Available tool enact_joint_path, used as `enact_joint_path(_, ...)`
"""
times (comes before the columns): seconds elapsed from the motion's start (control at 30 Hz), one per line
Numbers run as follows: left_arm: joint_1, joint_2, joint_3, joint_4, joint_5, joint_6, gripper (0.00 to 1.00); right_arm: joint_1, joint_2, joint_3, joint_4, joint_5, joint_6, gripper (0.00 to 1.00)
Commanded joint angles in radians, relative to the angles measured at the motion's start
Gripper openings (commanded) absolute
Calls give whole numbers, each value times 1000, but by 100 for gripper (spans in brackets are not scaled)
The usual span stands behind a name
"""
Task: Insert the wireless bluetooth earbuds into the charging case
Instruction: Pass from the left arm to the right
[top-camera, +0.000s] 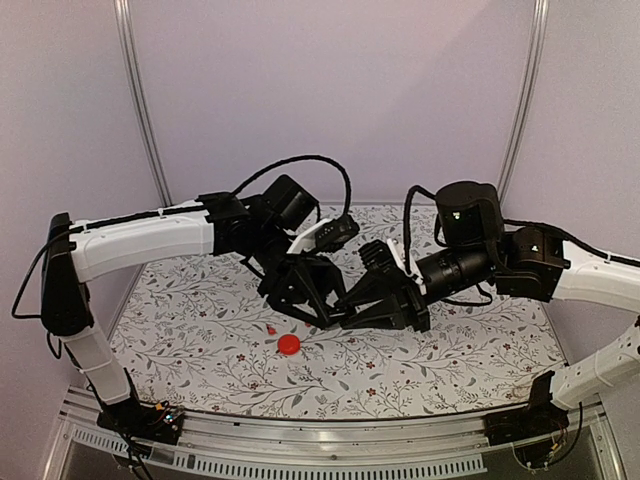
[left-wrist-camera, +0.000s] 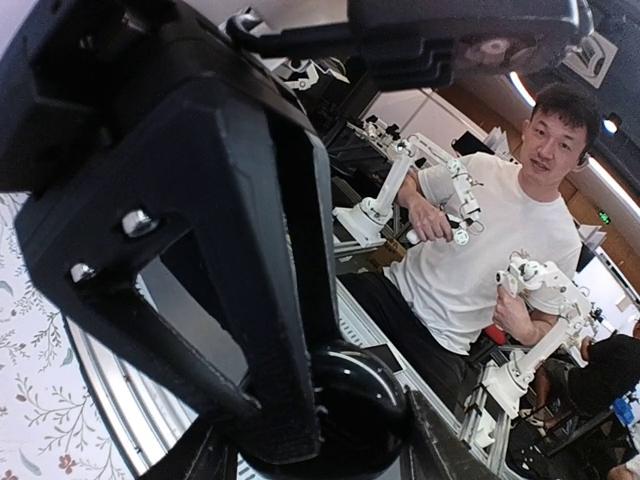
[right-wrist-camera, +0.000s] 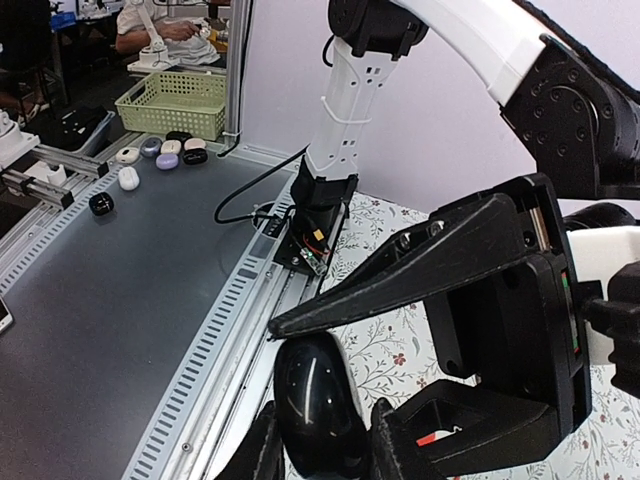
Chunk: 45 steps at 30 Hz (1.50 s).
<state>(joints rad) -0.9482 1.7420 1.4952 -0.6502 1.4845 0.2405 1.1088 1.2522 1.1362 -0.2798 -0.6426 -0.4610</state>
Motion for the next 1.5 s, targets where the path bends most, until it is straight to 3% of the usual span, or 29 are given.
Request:
enact_joint_path(0.0,-12,9,28,0,28,21,34,13,12,30,-4,-21,15,23)
enact_joint_path(0.13,-9,7,25,0,26,23,42,13,15,35,-4,-26,24,13)
enact_joint_path(0.33,45,-50,2,-1,-17,22,74,13,9,37,3,-31,56,6)
enact_joint_path(0.47,118,-159,-76,95,-91,-53,80,12,1,37,21,-32,105,3)
enact_joint_path(0.63,186,-356,-250,391,-295,-234,80,-36,-3,19,107,-73,288,1)
enact_joint_path(0.83,201,-516,-342,442,-577,-277,72,-142,-22,-61,259,-170,580,3)
enact_joint_path(1.07,154,-579,-456,517,-745,-342,62,-221,13,-74,345,-168,843,7)
enact_joint_path(1.33,87,-589,-552,697,-796,-414,62,-230,43,-74,369,-175,933,8)
enact_joint_path(1.47,44,-550,-538,712,-803,-414,60,-231,56,-70,371,-174,941,7)
